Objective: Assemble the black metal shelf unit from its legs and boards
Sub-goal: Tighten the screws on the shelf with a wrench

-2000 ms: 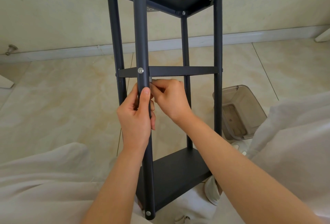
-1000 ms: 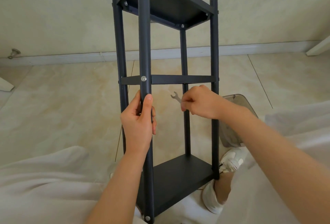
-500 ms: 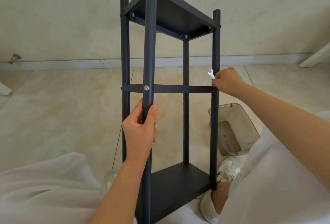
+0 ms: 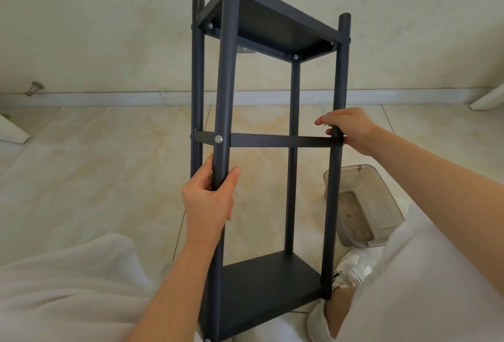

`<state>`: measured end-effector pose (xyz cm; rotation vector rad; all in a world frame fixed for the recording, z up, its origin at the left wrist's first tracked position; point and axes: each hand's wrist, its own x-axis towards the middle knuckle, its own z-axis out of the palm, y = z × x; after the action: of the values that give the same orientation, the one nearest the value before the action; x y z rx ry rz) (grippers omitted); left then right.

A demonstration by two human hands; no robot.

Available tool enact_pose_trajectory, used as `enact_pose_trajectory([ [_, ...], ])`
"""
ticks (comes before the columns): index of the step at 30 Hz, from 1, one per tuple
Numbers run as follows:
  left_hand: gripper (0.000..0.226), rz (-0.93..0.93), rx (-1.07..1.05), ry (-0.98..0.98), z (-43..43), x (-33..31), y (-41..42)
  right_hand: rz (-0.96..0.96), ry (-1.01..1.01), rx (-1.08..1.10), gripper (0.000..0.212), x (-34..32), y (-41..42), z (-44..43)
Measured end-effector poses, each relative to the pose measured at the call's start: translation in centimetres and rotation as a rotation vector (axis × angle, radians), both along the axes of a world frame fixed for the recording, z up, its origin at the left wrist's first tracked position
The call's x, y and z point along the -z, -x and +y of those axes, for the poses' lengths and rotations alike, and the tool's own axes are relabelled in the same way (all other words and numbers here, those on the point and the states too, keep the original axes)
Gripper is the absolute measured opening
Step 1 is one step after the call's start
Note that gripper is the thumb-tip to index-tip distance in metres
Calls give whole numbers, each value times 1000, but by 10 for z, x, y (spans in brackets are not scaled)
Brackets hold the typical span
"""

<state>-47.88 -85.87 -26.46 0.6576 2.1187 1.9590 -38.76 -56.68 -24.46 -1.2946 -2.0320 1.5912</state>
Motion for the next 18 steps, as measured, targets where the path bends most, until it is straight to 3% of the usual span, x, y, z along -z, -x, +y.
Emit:
enact_pose_trajectory([
  [9, 23, 81, -131, 44, -8, 6, 36, 237, 77, -59, 14, -41, -9, -4],
  [14, 6, 70, -250, 84, -10, 23, 42, 356, 97, -229, 17, -65, -18, -15],
  [18, 5, 39, -269, 117, -12, 30, 47, 454, 127, -318, 18, -77, -20, -25],
])
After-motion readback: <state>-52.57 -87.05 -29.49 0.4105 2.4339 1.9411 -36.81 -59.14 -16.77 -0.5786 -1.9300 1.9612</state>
